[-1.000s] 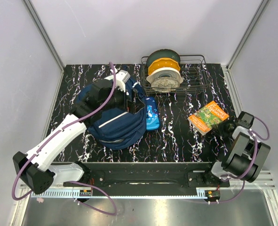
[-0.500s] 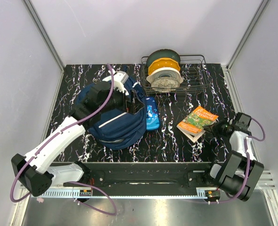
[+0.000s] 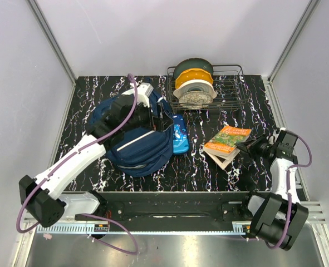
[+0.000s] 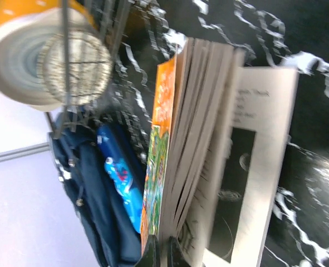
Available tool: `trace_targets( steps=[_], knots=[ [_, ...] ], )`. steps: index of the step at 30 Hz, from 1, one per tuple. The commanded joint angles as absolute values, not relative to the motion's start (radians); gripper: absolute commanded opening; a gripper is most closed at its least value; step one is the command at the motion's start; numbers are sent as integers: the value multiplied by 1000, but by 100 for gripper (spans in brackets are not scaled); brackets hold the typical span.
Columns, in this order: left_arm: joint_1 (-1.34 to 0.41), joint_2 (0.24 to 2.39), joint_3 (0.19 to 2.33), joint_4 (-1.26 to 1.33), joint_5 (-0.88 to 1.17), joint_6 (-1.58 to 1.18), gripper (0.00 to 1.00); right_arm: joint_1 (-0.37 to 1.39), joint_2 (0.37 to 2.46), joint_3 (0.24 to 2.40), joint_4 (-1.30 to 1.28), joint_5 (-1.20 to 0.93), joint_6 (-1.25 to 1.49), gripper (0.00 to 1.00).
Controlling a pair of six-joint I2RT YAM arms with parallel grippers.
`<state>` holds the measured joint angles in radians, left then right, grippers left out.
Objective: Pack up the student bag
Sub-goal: Pick up the book from the center of the board.
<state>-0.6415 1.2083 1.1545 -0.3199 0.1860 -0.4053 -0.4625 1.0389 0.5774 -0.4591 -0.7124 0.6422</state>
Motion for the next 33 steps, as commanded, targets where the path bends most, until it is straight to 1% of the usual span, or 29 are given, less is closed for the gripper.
trace_targets(
  steps=[1, 3, 6, 8, 16, 18, 22, 25, 28, 33],
  knots=[
    [-646, 1287, 1179, -253, 155, -520, 99, -457, 963, 574, -282, -906, 793, 0],
    [-646, 1353, 1209, -226, 230, -546, 99, -456, 954, 578, -242, -954, 808, 0],
    [-647, 1416, 1224, -155, 302, -589, 99, -454, 928, 610, -255, -986, 790, 0],
    [-647, 1460, 1244, -131, 316, -606, 99, -453, 905, 635, -279, -1002, 769, 0],
    [-646, 1624, 1289, -3, 440, -670, 99, -390, 867, 655, -244, -1064, 784, 0],
    [-647, 1663, 1310, 49, 506, -709, 99, -377, 862, 649, -192, -1087, 804, 0],
    [-653, 1738, 1321, 142, 572, -770, 99, -353, 850, 644, -128, -1123, 842, 0],
    [-653, 1773, 1298, 262, 649, -868, 99, -322, 830, 643, -80, -1134, 867, 0],
    [-655, 1792, 1255, 499, 704, -980, 99, -290, 825, 644, -57, -1143, 867, 0],
    [-653, 1842, 1238, 678, 775, -1090, 99, -247, 828, 618, 79, -1172, 948, 0]
  ],
)
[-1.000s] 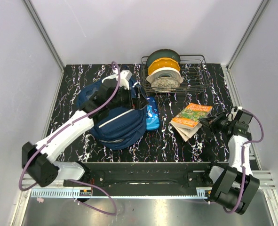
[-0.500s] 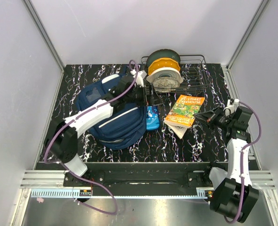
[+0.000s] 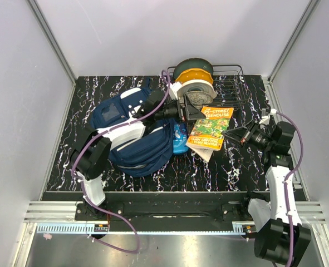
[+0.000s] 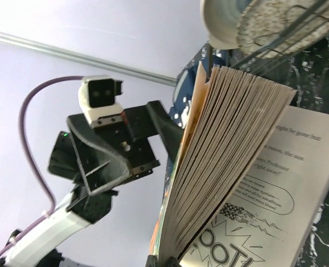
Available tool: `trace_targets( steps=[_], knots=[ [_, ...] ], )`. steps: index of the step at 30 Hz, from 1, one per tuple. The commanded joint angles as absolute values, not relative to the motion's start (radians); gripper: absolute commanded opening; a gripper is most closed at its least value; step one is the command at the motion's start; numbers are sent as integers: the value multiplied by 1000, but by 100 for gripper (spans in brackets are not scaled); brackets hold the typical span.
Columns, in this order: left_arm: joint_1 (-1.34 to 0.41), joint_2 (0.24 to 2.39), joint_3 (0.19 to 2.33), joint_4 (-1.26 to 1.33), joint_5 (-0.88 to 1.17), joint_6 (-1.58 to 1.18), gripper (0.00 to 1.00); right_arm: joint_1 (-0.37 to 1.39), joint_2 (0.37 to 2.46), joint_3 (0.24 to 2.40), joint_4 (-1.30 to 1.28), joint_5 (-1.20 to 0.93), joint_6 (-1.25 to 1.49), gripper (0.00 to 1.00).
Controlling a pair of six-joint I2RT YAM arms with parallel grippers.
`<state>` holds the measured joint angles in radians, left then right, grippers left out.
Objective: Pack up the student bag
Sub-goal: Pick up the book from the center of the board.
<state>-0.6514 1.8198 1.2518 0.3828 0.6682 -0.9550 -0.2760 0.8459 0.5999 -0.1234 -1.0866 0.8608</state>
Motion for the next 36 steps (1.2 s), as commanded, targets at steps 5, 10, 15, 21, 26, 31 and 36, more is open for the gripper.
trace_targets(
  steps=[5, 10, 15, 21, 26, 31, 36],
  knots=[
    [-653, 1864, 1227, 816, 813, -1173, 99, -198, 841, 620, 146, -1187, 965, 0],
    [-655, 1853, 1226, 798, 815, -1158, 99, -146, 839, 611, 195, -1157, 983, 0],
    [-655, 1839, 1224, 710, 802, -1109, 99, -117, 850, 598, 218, -1147, 982, 0],
    [-655, 1827, 1229, 582, 784, -1034, 99, -101, 854, 575, 284, -1147, 1008, 0],
    [-655, 1824, 1235, 514, 773, -994, 99, -97, 853, 568, 299, -1149, 1003, 0],
    [-653, 1818, 1209, 587, 788, -1021, 99, -95, 865, 569, 275, -1135, 990, 0],
    [-652, 1813, 1192, 721, 822, -1103, 80, -92, 887, 563, 222, -1132, 930, 0]
  ],
)
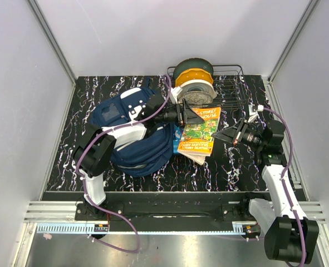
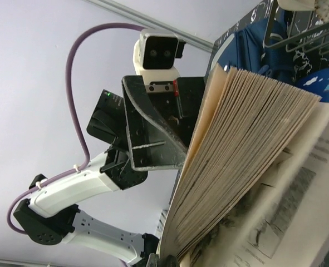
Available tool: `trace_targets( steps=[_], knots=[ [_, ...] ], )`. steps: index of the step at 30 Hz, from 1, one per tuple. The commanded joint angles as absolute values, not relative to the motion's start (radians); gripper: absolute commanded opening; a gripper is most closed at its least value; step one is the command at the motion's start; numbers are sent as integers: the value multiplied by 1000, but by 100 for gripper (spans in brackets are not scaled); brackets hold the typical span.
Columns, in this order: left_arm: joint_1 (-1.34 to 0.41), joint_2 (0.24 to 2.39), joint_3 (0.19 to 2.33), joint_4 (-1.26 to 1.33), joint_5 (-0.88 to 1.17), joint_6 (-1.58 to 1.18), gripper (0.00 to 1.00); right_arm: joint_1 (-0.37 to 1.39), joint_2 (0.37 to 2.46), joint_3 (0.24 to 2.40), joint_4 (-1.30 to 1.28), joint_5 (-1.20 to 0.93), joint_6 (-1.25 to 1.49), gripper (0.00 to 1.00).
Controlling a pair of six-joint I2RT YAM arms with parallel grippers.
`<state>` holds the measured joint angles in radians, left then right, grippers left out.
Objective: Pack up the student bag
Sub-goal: Pick up the book from the center of the board.
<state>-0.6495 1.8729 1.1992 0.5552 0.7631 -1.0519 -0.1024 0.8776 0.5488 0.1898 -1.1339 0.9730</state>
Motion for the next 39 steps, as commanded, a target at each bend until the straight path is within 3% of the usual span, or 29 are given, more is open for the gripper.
trace_targets(
  steps=[1, 2, 3, 5, 6, 11, 12, 14, 15, 18, 21, 26, 32, 39],
  knots=[
    [-652, 1813, 1190, 767, 828, -1115, 75, -92, 896, 561, 218, -1134, 924, 0],
    [-652, 1815, 1189, 784, 836, -1127, 69, -89, 897, 560, 212, -1134, 911, 0],
    [-650, 1816, 1184, 798, 836, -1146, 55, -89, 903, 560, 192, -1132, 901, 0],
    [-649, 1813, 1178, 834, 834, -1158, 44, -87, 913, 561, 170, -1128, 878, 0],
    [-646, 1809, 1174, 844, 834, -1163, 32, -86, 917, 561, 155, -1118, 870, 0],
    [-638, 1778, 1166, 844, 830, -1152, 0, -84, 940, 563, 111, -1077, 838, 0],
    [-632, 1769, 1155, 835, 822, -1143, 0, -84, 945, 566, 65, -1030, 827, 2],
    [-623, 1718, 1138, 806, 786, -1115, 0, -84, 957, 574, 19, -973, 799, 24],
    [-614, 1695, 1123, 737, 767, -1064, 0, -84, 957, 571, 8, -927, 799, 58],
    [-589, 1577, 1117, 480, 660, -883, 0, -84, 956, 569, 14, -875, 828, 77],
    [-577, 1441, 1132, 211, 461, -709, 0, -84, 960, 572, 41, -871, 870, 79],
    [-546, 1185, 1005, 169, 160, -669, 0, -84, 957, 578, 182, -969, 969, 80],
    [-474, 1002, 892, 164, 8, -730, 0, -6, 923, 627, 236, -922, 1051, 80],
    [-445, 905, 838, 193, -46, -807, 0, 277, 1034, 696, 310, -784, 1060, 80]
  ],
)
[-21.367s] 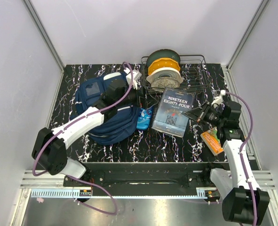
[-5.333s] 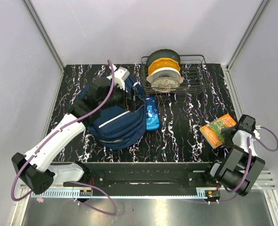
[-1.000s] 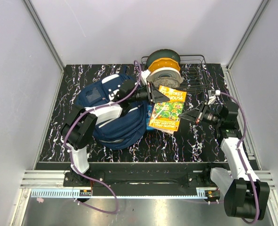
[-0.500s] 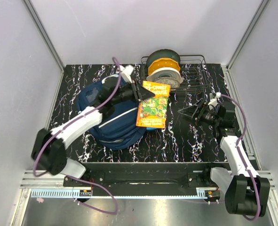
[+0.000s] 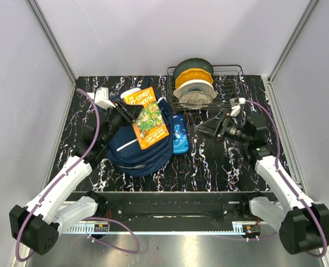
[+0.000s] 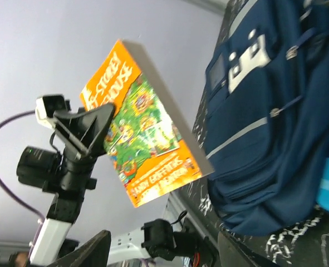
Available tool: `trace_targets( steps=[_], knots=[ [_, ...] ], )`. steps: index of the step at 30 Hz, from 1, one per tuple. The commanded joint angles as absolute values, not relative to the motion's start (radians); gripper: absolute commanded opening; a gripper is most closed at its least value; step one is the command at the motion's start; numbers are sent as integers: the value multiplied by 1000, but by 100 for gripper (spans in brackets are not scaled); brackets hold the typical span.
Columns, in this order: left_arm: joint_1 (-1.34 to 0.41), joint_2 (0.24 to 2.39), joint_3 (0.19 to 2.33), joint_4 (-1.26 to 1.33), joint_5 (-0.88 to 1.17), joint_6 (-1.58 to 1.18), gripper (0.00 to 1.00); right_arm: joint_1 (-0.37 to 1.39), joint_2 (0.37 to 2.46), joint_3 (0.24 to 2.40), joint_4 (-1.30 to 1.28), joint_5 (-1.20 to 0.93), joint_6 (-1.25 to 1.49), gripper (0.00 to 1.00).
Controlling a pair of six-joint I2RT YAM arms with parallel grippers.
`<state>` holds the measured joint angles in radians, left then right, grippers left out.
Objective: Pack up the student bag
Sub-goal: Pick up the book from the center of the board.
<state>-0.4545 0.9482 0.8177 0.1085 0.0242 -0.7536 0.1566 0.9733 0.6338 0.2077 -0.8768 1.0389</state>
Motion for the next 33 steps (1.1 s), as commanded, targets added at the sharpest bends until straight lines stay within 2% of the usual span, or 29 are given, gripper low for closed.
trace_targets(
  steps=[1, 6, 8, 9, 10, 17, 25, 29, 33],
  knots=[
    [-442, 896, 839, 189, -51, -810, 0, 357, 1051, 713, 322, -766, 1060, 80],
    [-437, 867, 824, 190, -69, -830, 0, 515, 1181, 747, 397, -654, 1101, 82],
    [-437, 856, 818, 198, -71, -837, 0, 561, 1218, 709, 562, -617, 1211, 83],
    [-437, 854, 816, 201, -71, -839, 0, 581, 1264, 700, 621, -603, 1250, 87],
    [-437, 848, 808, 215, -57, -839, 0, 598, 1291, 701, 664, -586, 1311, 97],
    [-436, 818, 727, 327, -49, -868, 0, 698, 1524, 716, 937, -488, 1491, 99],
    [-436, 775, 687, 374, -58, -856, 0, 768, 1654, 739, 1109, -385, 1561, 99],
    [-434, 744, 680, 335, -89, -821, 0, 773, 1696, 765, 1196, -368, 1575, 90],
    [-433, 735, 686, 298, -92, -804, 0, 775, 1716, 773, 1247, -370, 1594, 70]
  ],
)
